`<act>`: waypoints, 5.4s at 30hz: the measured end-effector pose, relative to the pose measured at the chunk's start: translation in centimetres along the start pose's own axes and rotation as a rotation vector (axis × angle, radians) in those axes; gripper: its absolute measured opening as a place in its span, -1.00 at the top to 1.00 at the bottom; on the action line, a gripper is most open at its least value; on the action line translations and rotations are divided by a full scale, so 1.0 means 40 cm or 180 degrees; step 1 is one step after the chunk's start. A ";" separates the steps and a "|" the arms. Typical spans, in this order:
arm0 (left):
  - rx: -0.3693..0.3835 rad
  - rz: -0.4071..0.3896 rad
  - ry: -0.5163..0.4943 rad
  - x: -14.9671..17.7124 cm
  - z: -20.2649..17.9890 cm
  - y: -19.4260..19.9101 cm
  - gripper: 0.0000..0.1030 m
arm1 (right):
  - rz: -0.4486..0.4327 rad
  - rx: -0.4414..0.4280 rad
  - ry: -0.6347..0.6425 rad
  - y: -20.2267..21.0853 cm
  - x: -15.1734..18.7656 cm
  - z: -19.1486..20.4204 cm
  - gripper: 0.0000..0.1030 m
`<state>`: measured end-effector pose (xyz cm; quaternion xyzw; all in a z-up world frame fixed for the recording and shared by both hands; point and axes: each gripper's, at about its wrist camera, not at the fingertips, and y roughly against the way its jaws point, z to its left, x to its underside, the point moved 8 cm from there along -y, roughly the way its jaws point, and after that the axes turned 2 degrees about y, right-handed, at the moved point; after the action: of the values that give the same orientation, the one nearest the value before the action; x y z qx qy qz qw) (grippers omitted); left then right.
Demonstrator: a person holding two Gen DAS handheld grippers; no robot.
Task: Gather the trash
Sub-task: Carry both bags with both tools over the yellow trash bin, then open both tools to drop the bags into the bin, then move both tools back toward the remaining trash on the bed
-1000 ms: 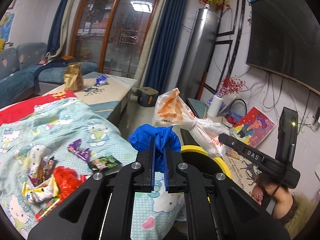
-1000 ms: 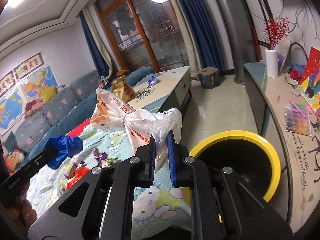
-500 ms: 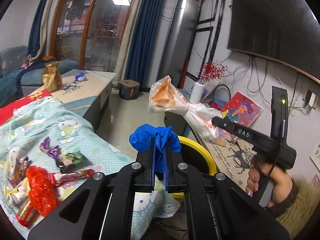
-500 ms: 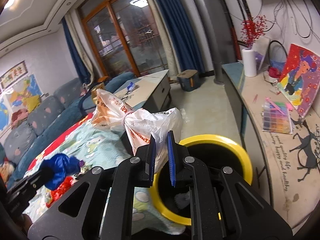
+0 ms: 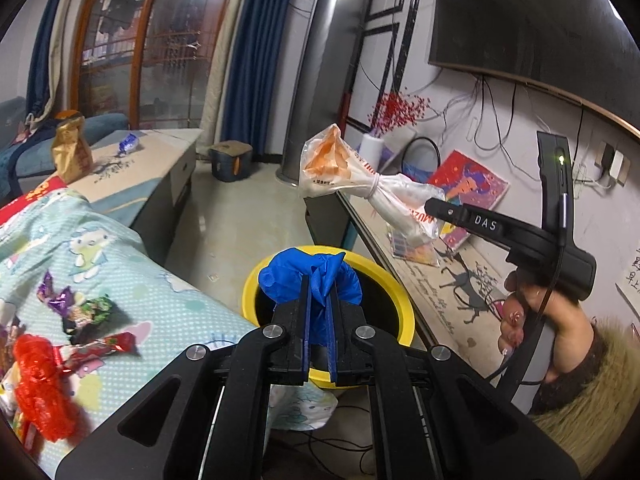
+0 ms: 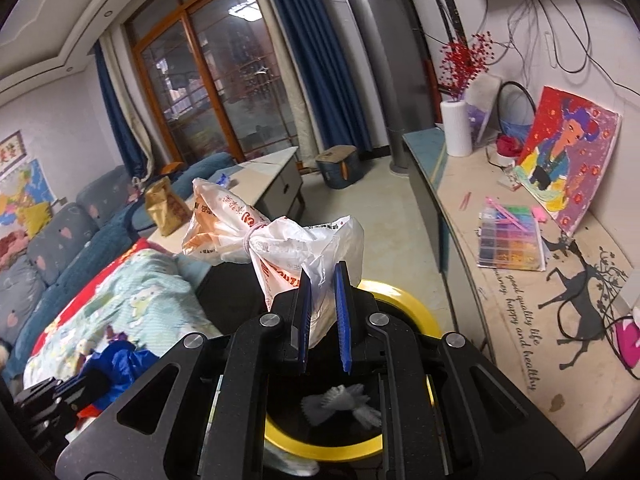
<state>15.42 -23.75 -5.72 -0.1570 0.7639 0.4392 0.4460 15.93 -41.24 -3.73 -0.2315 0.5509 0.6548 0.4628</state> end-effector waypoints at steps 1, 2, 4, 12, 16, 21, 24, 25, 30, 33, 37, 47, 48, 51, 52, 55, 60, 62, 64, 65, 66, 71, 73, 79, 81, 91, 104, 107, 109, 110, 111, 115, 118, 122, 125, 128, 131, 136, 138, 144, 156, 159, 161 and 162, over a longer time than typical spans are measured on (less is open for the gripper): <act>0.0004 0.0014 -0.0017 0.001 -0.005 -0.008 0.88 | 0.0027 0.0028 -0.0016 -0.006 0.004 -0.011 0.85; 0.0014 0.0037 -0.0043 0.004 -0.011 -0.020 0.88 | 0.0042 0.0042 -0.0025 -0.008 0.005 -0.018 0.85; 0.0041 0.0082 -0.0089 0.011 -0.024 -0.041 0.88 | 0.0072 0.0075 -0.0045 -0.017 0.010 -0.033 0.85; 0.0109 0.0218 -0.0256 0.028 -0.058 -0.104 0.88 | 0.0184 0.0156 -0.0077 -0.046 0.032 -0.072 0.85; 0.0152 0.0286 -0.0256 0.041 -0.070 -0.140 0.88 | 0.0245 0.0206 -0.0093 -0.060 0.047 -0.090 0.85; 0.0177 0.0339 -0.0257 0.049 -0.080 -0.177 0.88 | 0.0323 0.0256 -0.0123 -0.080 0.065 -0.114 0.85; 0.0168 0.0380 -0.0248 0.051 -0.079 -0.201 0.88 | 0.0375 0.0282 -0.0145 -0.093 0.079 -0.128 0.85; 0.0163 0.0388 -0.0248 0.053 -0.077 -0.209 0.88 | 0.0401 0.0292 -0.0149 -0.099 0.085 -0.133 0.85; 0.0146 0.0447 -0.0245 0.063 -0.069 -0.245 0.88 | 0.0524 0.0339 -0.0176 -0.125 0.112 -0.152 0.85; 0.0140 0.0480 -0.0242 0.069 -0.069 -0.267 0.88 | 0.0583 0.0352 -0.0188 -0.138 0.128 -0.160 0.85; 0.0124 0.0524 -0.0222 0.076 -0.066 -0.295 0.88 | 0.0653 0.0365 -0.0191 -0.152 0.144 -0.166 0.85; 0.0093 0.0577 -0.0168 0.087 -0.055 -0.349 0.78 | 0.0814 0.0192 -0.0315 -0.180 0.166 -0.162 0.73; 0.0096 0.0597 -0.0160 0.090 -0.054 -0.355 0.49 | 0.0803 0.0217 -0.0323 -0.180 0.166 -0.164 0.53; 0.0067 0.0590 -0.0124 0.092 -0.051 -0.362 -0.39 | 0.0719 0.0306 -0.0358 -0.170 0.161 -0.174 0.10; 0.0067 0.0590 -0.0099 0.092 -0.047 -0.359 -0.45 | 0.0699 0.0322 -0.0360 -0.167 0.157 -0.176 0.07; 0.0026 0.0542 0.0002 0.081 -0.032 -0.338 -0.87 | 0.0639 0.0375 -0.0380 -0.157 0.145 -0.184 -0.09; -0.0057 0.0429 0.0082 0.058 -0.009 -0.291 -0.88 | 0.0615 0.0379 -0.0369 -0.149 0.138 -0.176 -0.16; -0.0079 0.0383 0.0114 0.046 0.002 -0.268 -0.88 | 0.0592 0.0363 -0.0331 -0.143 0.133 -0.165 -0.22; -0.0114 0.0321 0.0114 0.037 0.009 -0.245 -0.88 | 0.0563 0.0342 -0.0288 -0.136 0.127 -0.151 -0.24; -0.0143 0.0279 0.0108 0.030 0.014 -0.230 -0.88 | 0.0553 0.0327 -0.0267 -0.133 0.124 -0.143 -0.26; -0.0146 0.0264 0.0118 0.026 0.018 -0.222 -0.88 | 0.0551 0.0310 -0.0250 -0.130 0.122 -0.136 -0.31; -0.0201 0.0150 0.0213 0.008 0.052 -0.163 -0.88 | 0.0522 0.0195 -0.0172 -0.114 0.107 -0.091 -0.35; -0.0261 0.0092 0.0212 0.000 0.065 -0.137 -0.88 | 0.0496 0.0132 -0.0148 -0.105 0.100 -0.069 -0.44; -0.0355 -0.0063 0.0267 -0.022 0.099 -0.068 -0.88 | 0.0418 -0.0044 -0.0008 -0.077 0.083 0.005 -0.53; -0.0392 -0.0122 0.0291 -0.031 0.114 -0.045 -0.88 | 0.0395 -0.0104 0.0033 -0.068 0.079 0.028 -0.54; -0.0602 -0.0304 0.0437 -0.033 0.190 0.043 -0.88 | 0.0373 -0.0333 0.0174 -0.044 0.085 0.117 -0.57; -0.0927 -0.0529 0.0640 -0.042 0.292 0.156 -0.88 | 0.0385 -0.0645 0.0432 -0.010 0.114 0.251 -0.59; -0.0989 -0.0560 0.0670 -0.038 0.315 0.179 -0.88 | 0.0394 -0.0712 0.0482 0.000 0.124 0.279 -0.59; -0.1037 -0.0574 0.0702 -0.034 0.331 0.193 -0.88 | 0.0413 -0.0768 0.0527 0.003 0.132 0.300 -0.59; -0.1055 -0.0580 0.0715 -0.032 0.338 0.198 -0.88 | 0.0424 -0.0791 0.0538 0.004 0.137 0.307 -0.60; -0.1081 -0.0590 0.0733 -0.029 0.348 0.206 -0.88 | 0.0436 -0.0810 0.0547 0.005 0.141 0.314 -0.60; -0.1182 -0.0619 0.0798 -0.017 0.385 0.234 -0.88 | 0.0505 -0.0915 0.0607 0.005 0.164 0.355 -0.59; -0.1265 -0.0631 0.0865 -0.008 0.417 0.255 -0.88 | 0.0562 -0.1008 0.0671 0.009 0.185 0.394 -0.59; -0.1383 -0.0640 0.0946 0.011 0.460 0.282 -0.88 | 0.0634 -0.1104 0.0734 0.011 0.215 0.438 -0.60; -0.1447 -0.0640 0.1003 0.027 0.488 0.298 -0.88 | 0.0702 -0.1180 0.0792 0.008 0.238 0.474 -0.60; -0.1507 -0.0634 0.1056 0.043 0.516 0.313 -0.88 | 0.0739 -0.1265 0.0865 0.012 0.258 0.517 -0.60; -0.1560 -0.0651 0.1107 0.053 0.541 0.330 -0.88 | 0.0780 -0.1336 0.0945 0.016 0.278 0.554 -0.60; -0.1647 -0.0688 0.1197 0.073 0.577 0.363 -0.88 | 0.0836 -0.1412 0.1082 0.016 0.306 0.608 -0.59; -0.1682 -0.0692 0.1236 0.081 0.593 0.374 -0.88 | 0.0854 -0.1438 0.1124 0.017 0.313 0.624 -0.59; -0.1793 -0.0729 0.1350 0.103 0.641 0.413 -0.88 | 0.0908 -0.1484 0.1234 0.011 0.335 0.666 -0.60; -0.2084 -0.0809 0.1589 0.159 0.747 0.512 -0.87 | 0.0956 -0.1601 0.1447 0.009 0.372 0.752 -0.59; -0.2155 -0.0813 0.1693 0.178 0.779 0.533 -0.87 | 0.0975 -0.1636 0.1534 0.007 0.385 0.774 -0.59; -0.2207 -0.0766 0.1771 0.198 0.801 0.539 -0.87 | 0.1021 -0.1649 0.1585 -0.002 0.398 0.788 -0.59; -0.2215 -0.0749 0.1797 0.204 0.809 0.541 -0.87 | 0.1039 -0.1656 0.1589 -0.005 0.401 0.793 -0.59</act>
<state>14.83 15.94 -7.93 -0.4964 0.6396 0.5560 0.1882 15.23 -5.96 -7.81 -0.4025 0.4918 0.7610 0.1302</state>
